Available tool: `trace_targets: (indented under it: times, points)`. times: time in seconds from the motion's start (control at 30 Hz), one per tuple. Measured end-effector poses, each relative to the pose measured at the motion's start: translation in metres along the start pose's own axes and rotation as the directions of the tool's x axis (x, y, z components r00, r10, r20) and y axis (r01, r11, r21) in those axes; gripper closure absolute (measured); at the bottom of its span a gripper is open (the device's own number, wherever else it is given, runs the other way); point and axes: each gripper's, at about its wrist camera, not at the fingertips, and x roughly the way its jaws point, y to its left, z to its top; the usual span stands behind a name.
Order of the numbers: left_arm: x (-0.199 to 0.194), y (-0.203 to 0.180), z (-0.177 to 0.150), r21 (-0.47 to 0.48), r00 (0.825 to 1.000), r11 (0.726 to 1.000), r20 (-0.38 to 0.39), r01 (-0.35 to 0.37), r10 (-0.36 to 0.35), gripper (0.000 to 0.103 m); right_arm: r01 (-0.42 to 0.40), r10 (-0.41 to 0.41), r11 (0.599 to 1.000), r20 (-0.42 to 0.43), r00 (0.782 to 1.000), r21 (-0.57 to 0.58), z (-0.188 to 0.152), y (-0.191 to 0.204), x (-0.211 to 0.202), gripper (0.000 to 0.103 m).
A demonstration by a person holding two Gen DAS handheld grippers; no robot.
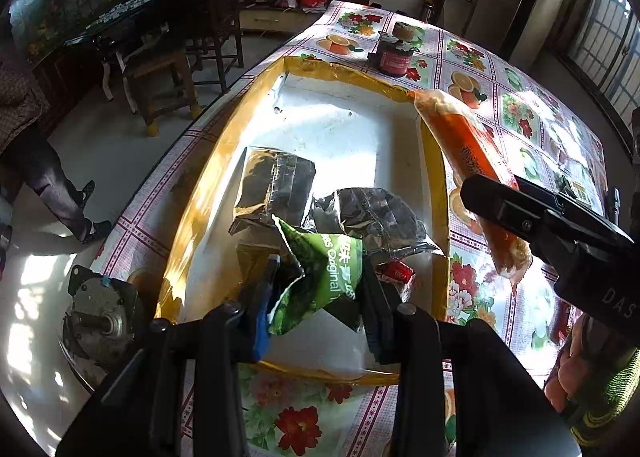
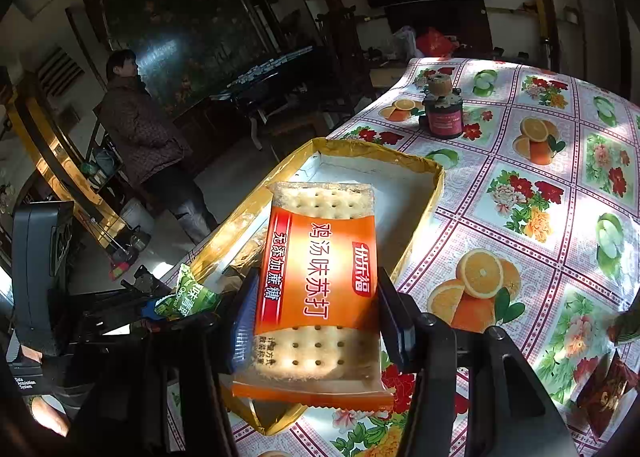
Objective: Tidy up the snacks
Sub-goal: 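Carry the green packet and orange cracker pack over the yellow tray with both grippers, then open both grippers to drop the packets into the yellow tray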
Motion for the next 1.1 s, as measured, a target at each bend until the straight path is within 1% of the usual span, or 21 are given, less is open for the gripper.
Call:
trace_targets:
  times: [0.23, 0.43, 0.6, 0.7, 0.77, 0.87, 0.97, 1.1]
  points:
    - [0.002, 0.000, 0.015, 0.005, 1.000, 1.000, 0.020, -0.004, 0.004, 0.065, 0.010, -0.010, 1.000, -0.005, 1.000, 0.009, 0.006, -0.004, 0.009, 0.050]
    - [0.017, 0.001, 0.046, -0.010, 0.999, 1.000, 0.029, -0.014, 0.014, 0.065, 0.029, -0.029, 0.999, -0.010, 1.000, 0.013, 0.020, -0.008, 0.026, 0.050]
    - [0.035, 0.004, 0.077, -0.035, 0.999, 0.999, 0.025, -0.039, 0.040, 0.065, 0.058, -0.058, 0.998, -0.025, 0.998, 0.001, 0.033, -0.013, 0.048, 0.050]
    - [0.052, 0.007, 0.091, -0.055, 0.998, 0.996, -0.001, -0.068, 0.068, 0.065, 0.073, -0.073, 0.997, -0.046, 0.996, -0.007, 0.039, -0.016, 0.064, 0.050]
    - [0.064, 0.012, 0.096, -0.074, 0.997, 0.995, -0.027, -0.069, 0.067, 0.065, 0.078, -0.078, 0.997, -0.058, 0.995, -0.004, 0.041, -0.020, 0.073, 0.050]
    - [0.078, 0.016, 0.095, -0.085, 0.995, 0.993, -0.059, -0.086, 0.081, 0.065, 0.079, -0.079, 0.997, -0.079, 0.994, -0.009, 0.040, -0.023, 0.084, 0.050]
    - [0.088, 0.020, 0.093, -0.088, 0.990, 0.989, -0.086, -0.117, 0.110, 0.064, 0.081, -0.083, 0.996, -0.100, 0.991, -0.022, 0.037, -0.022, 0.092, 0.050]
    - [0.091, 0.024, 0.093, -0.104, 0.987, 0.986, -0.105, -0.130, 0.119, 0.063, 0.085, -0.089, 0.996, -0.111, 0.990, -0.040, 0.036, -0.021, 0.098, 0.050]
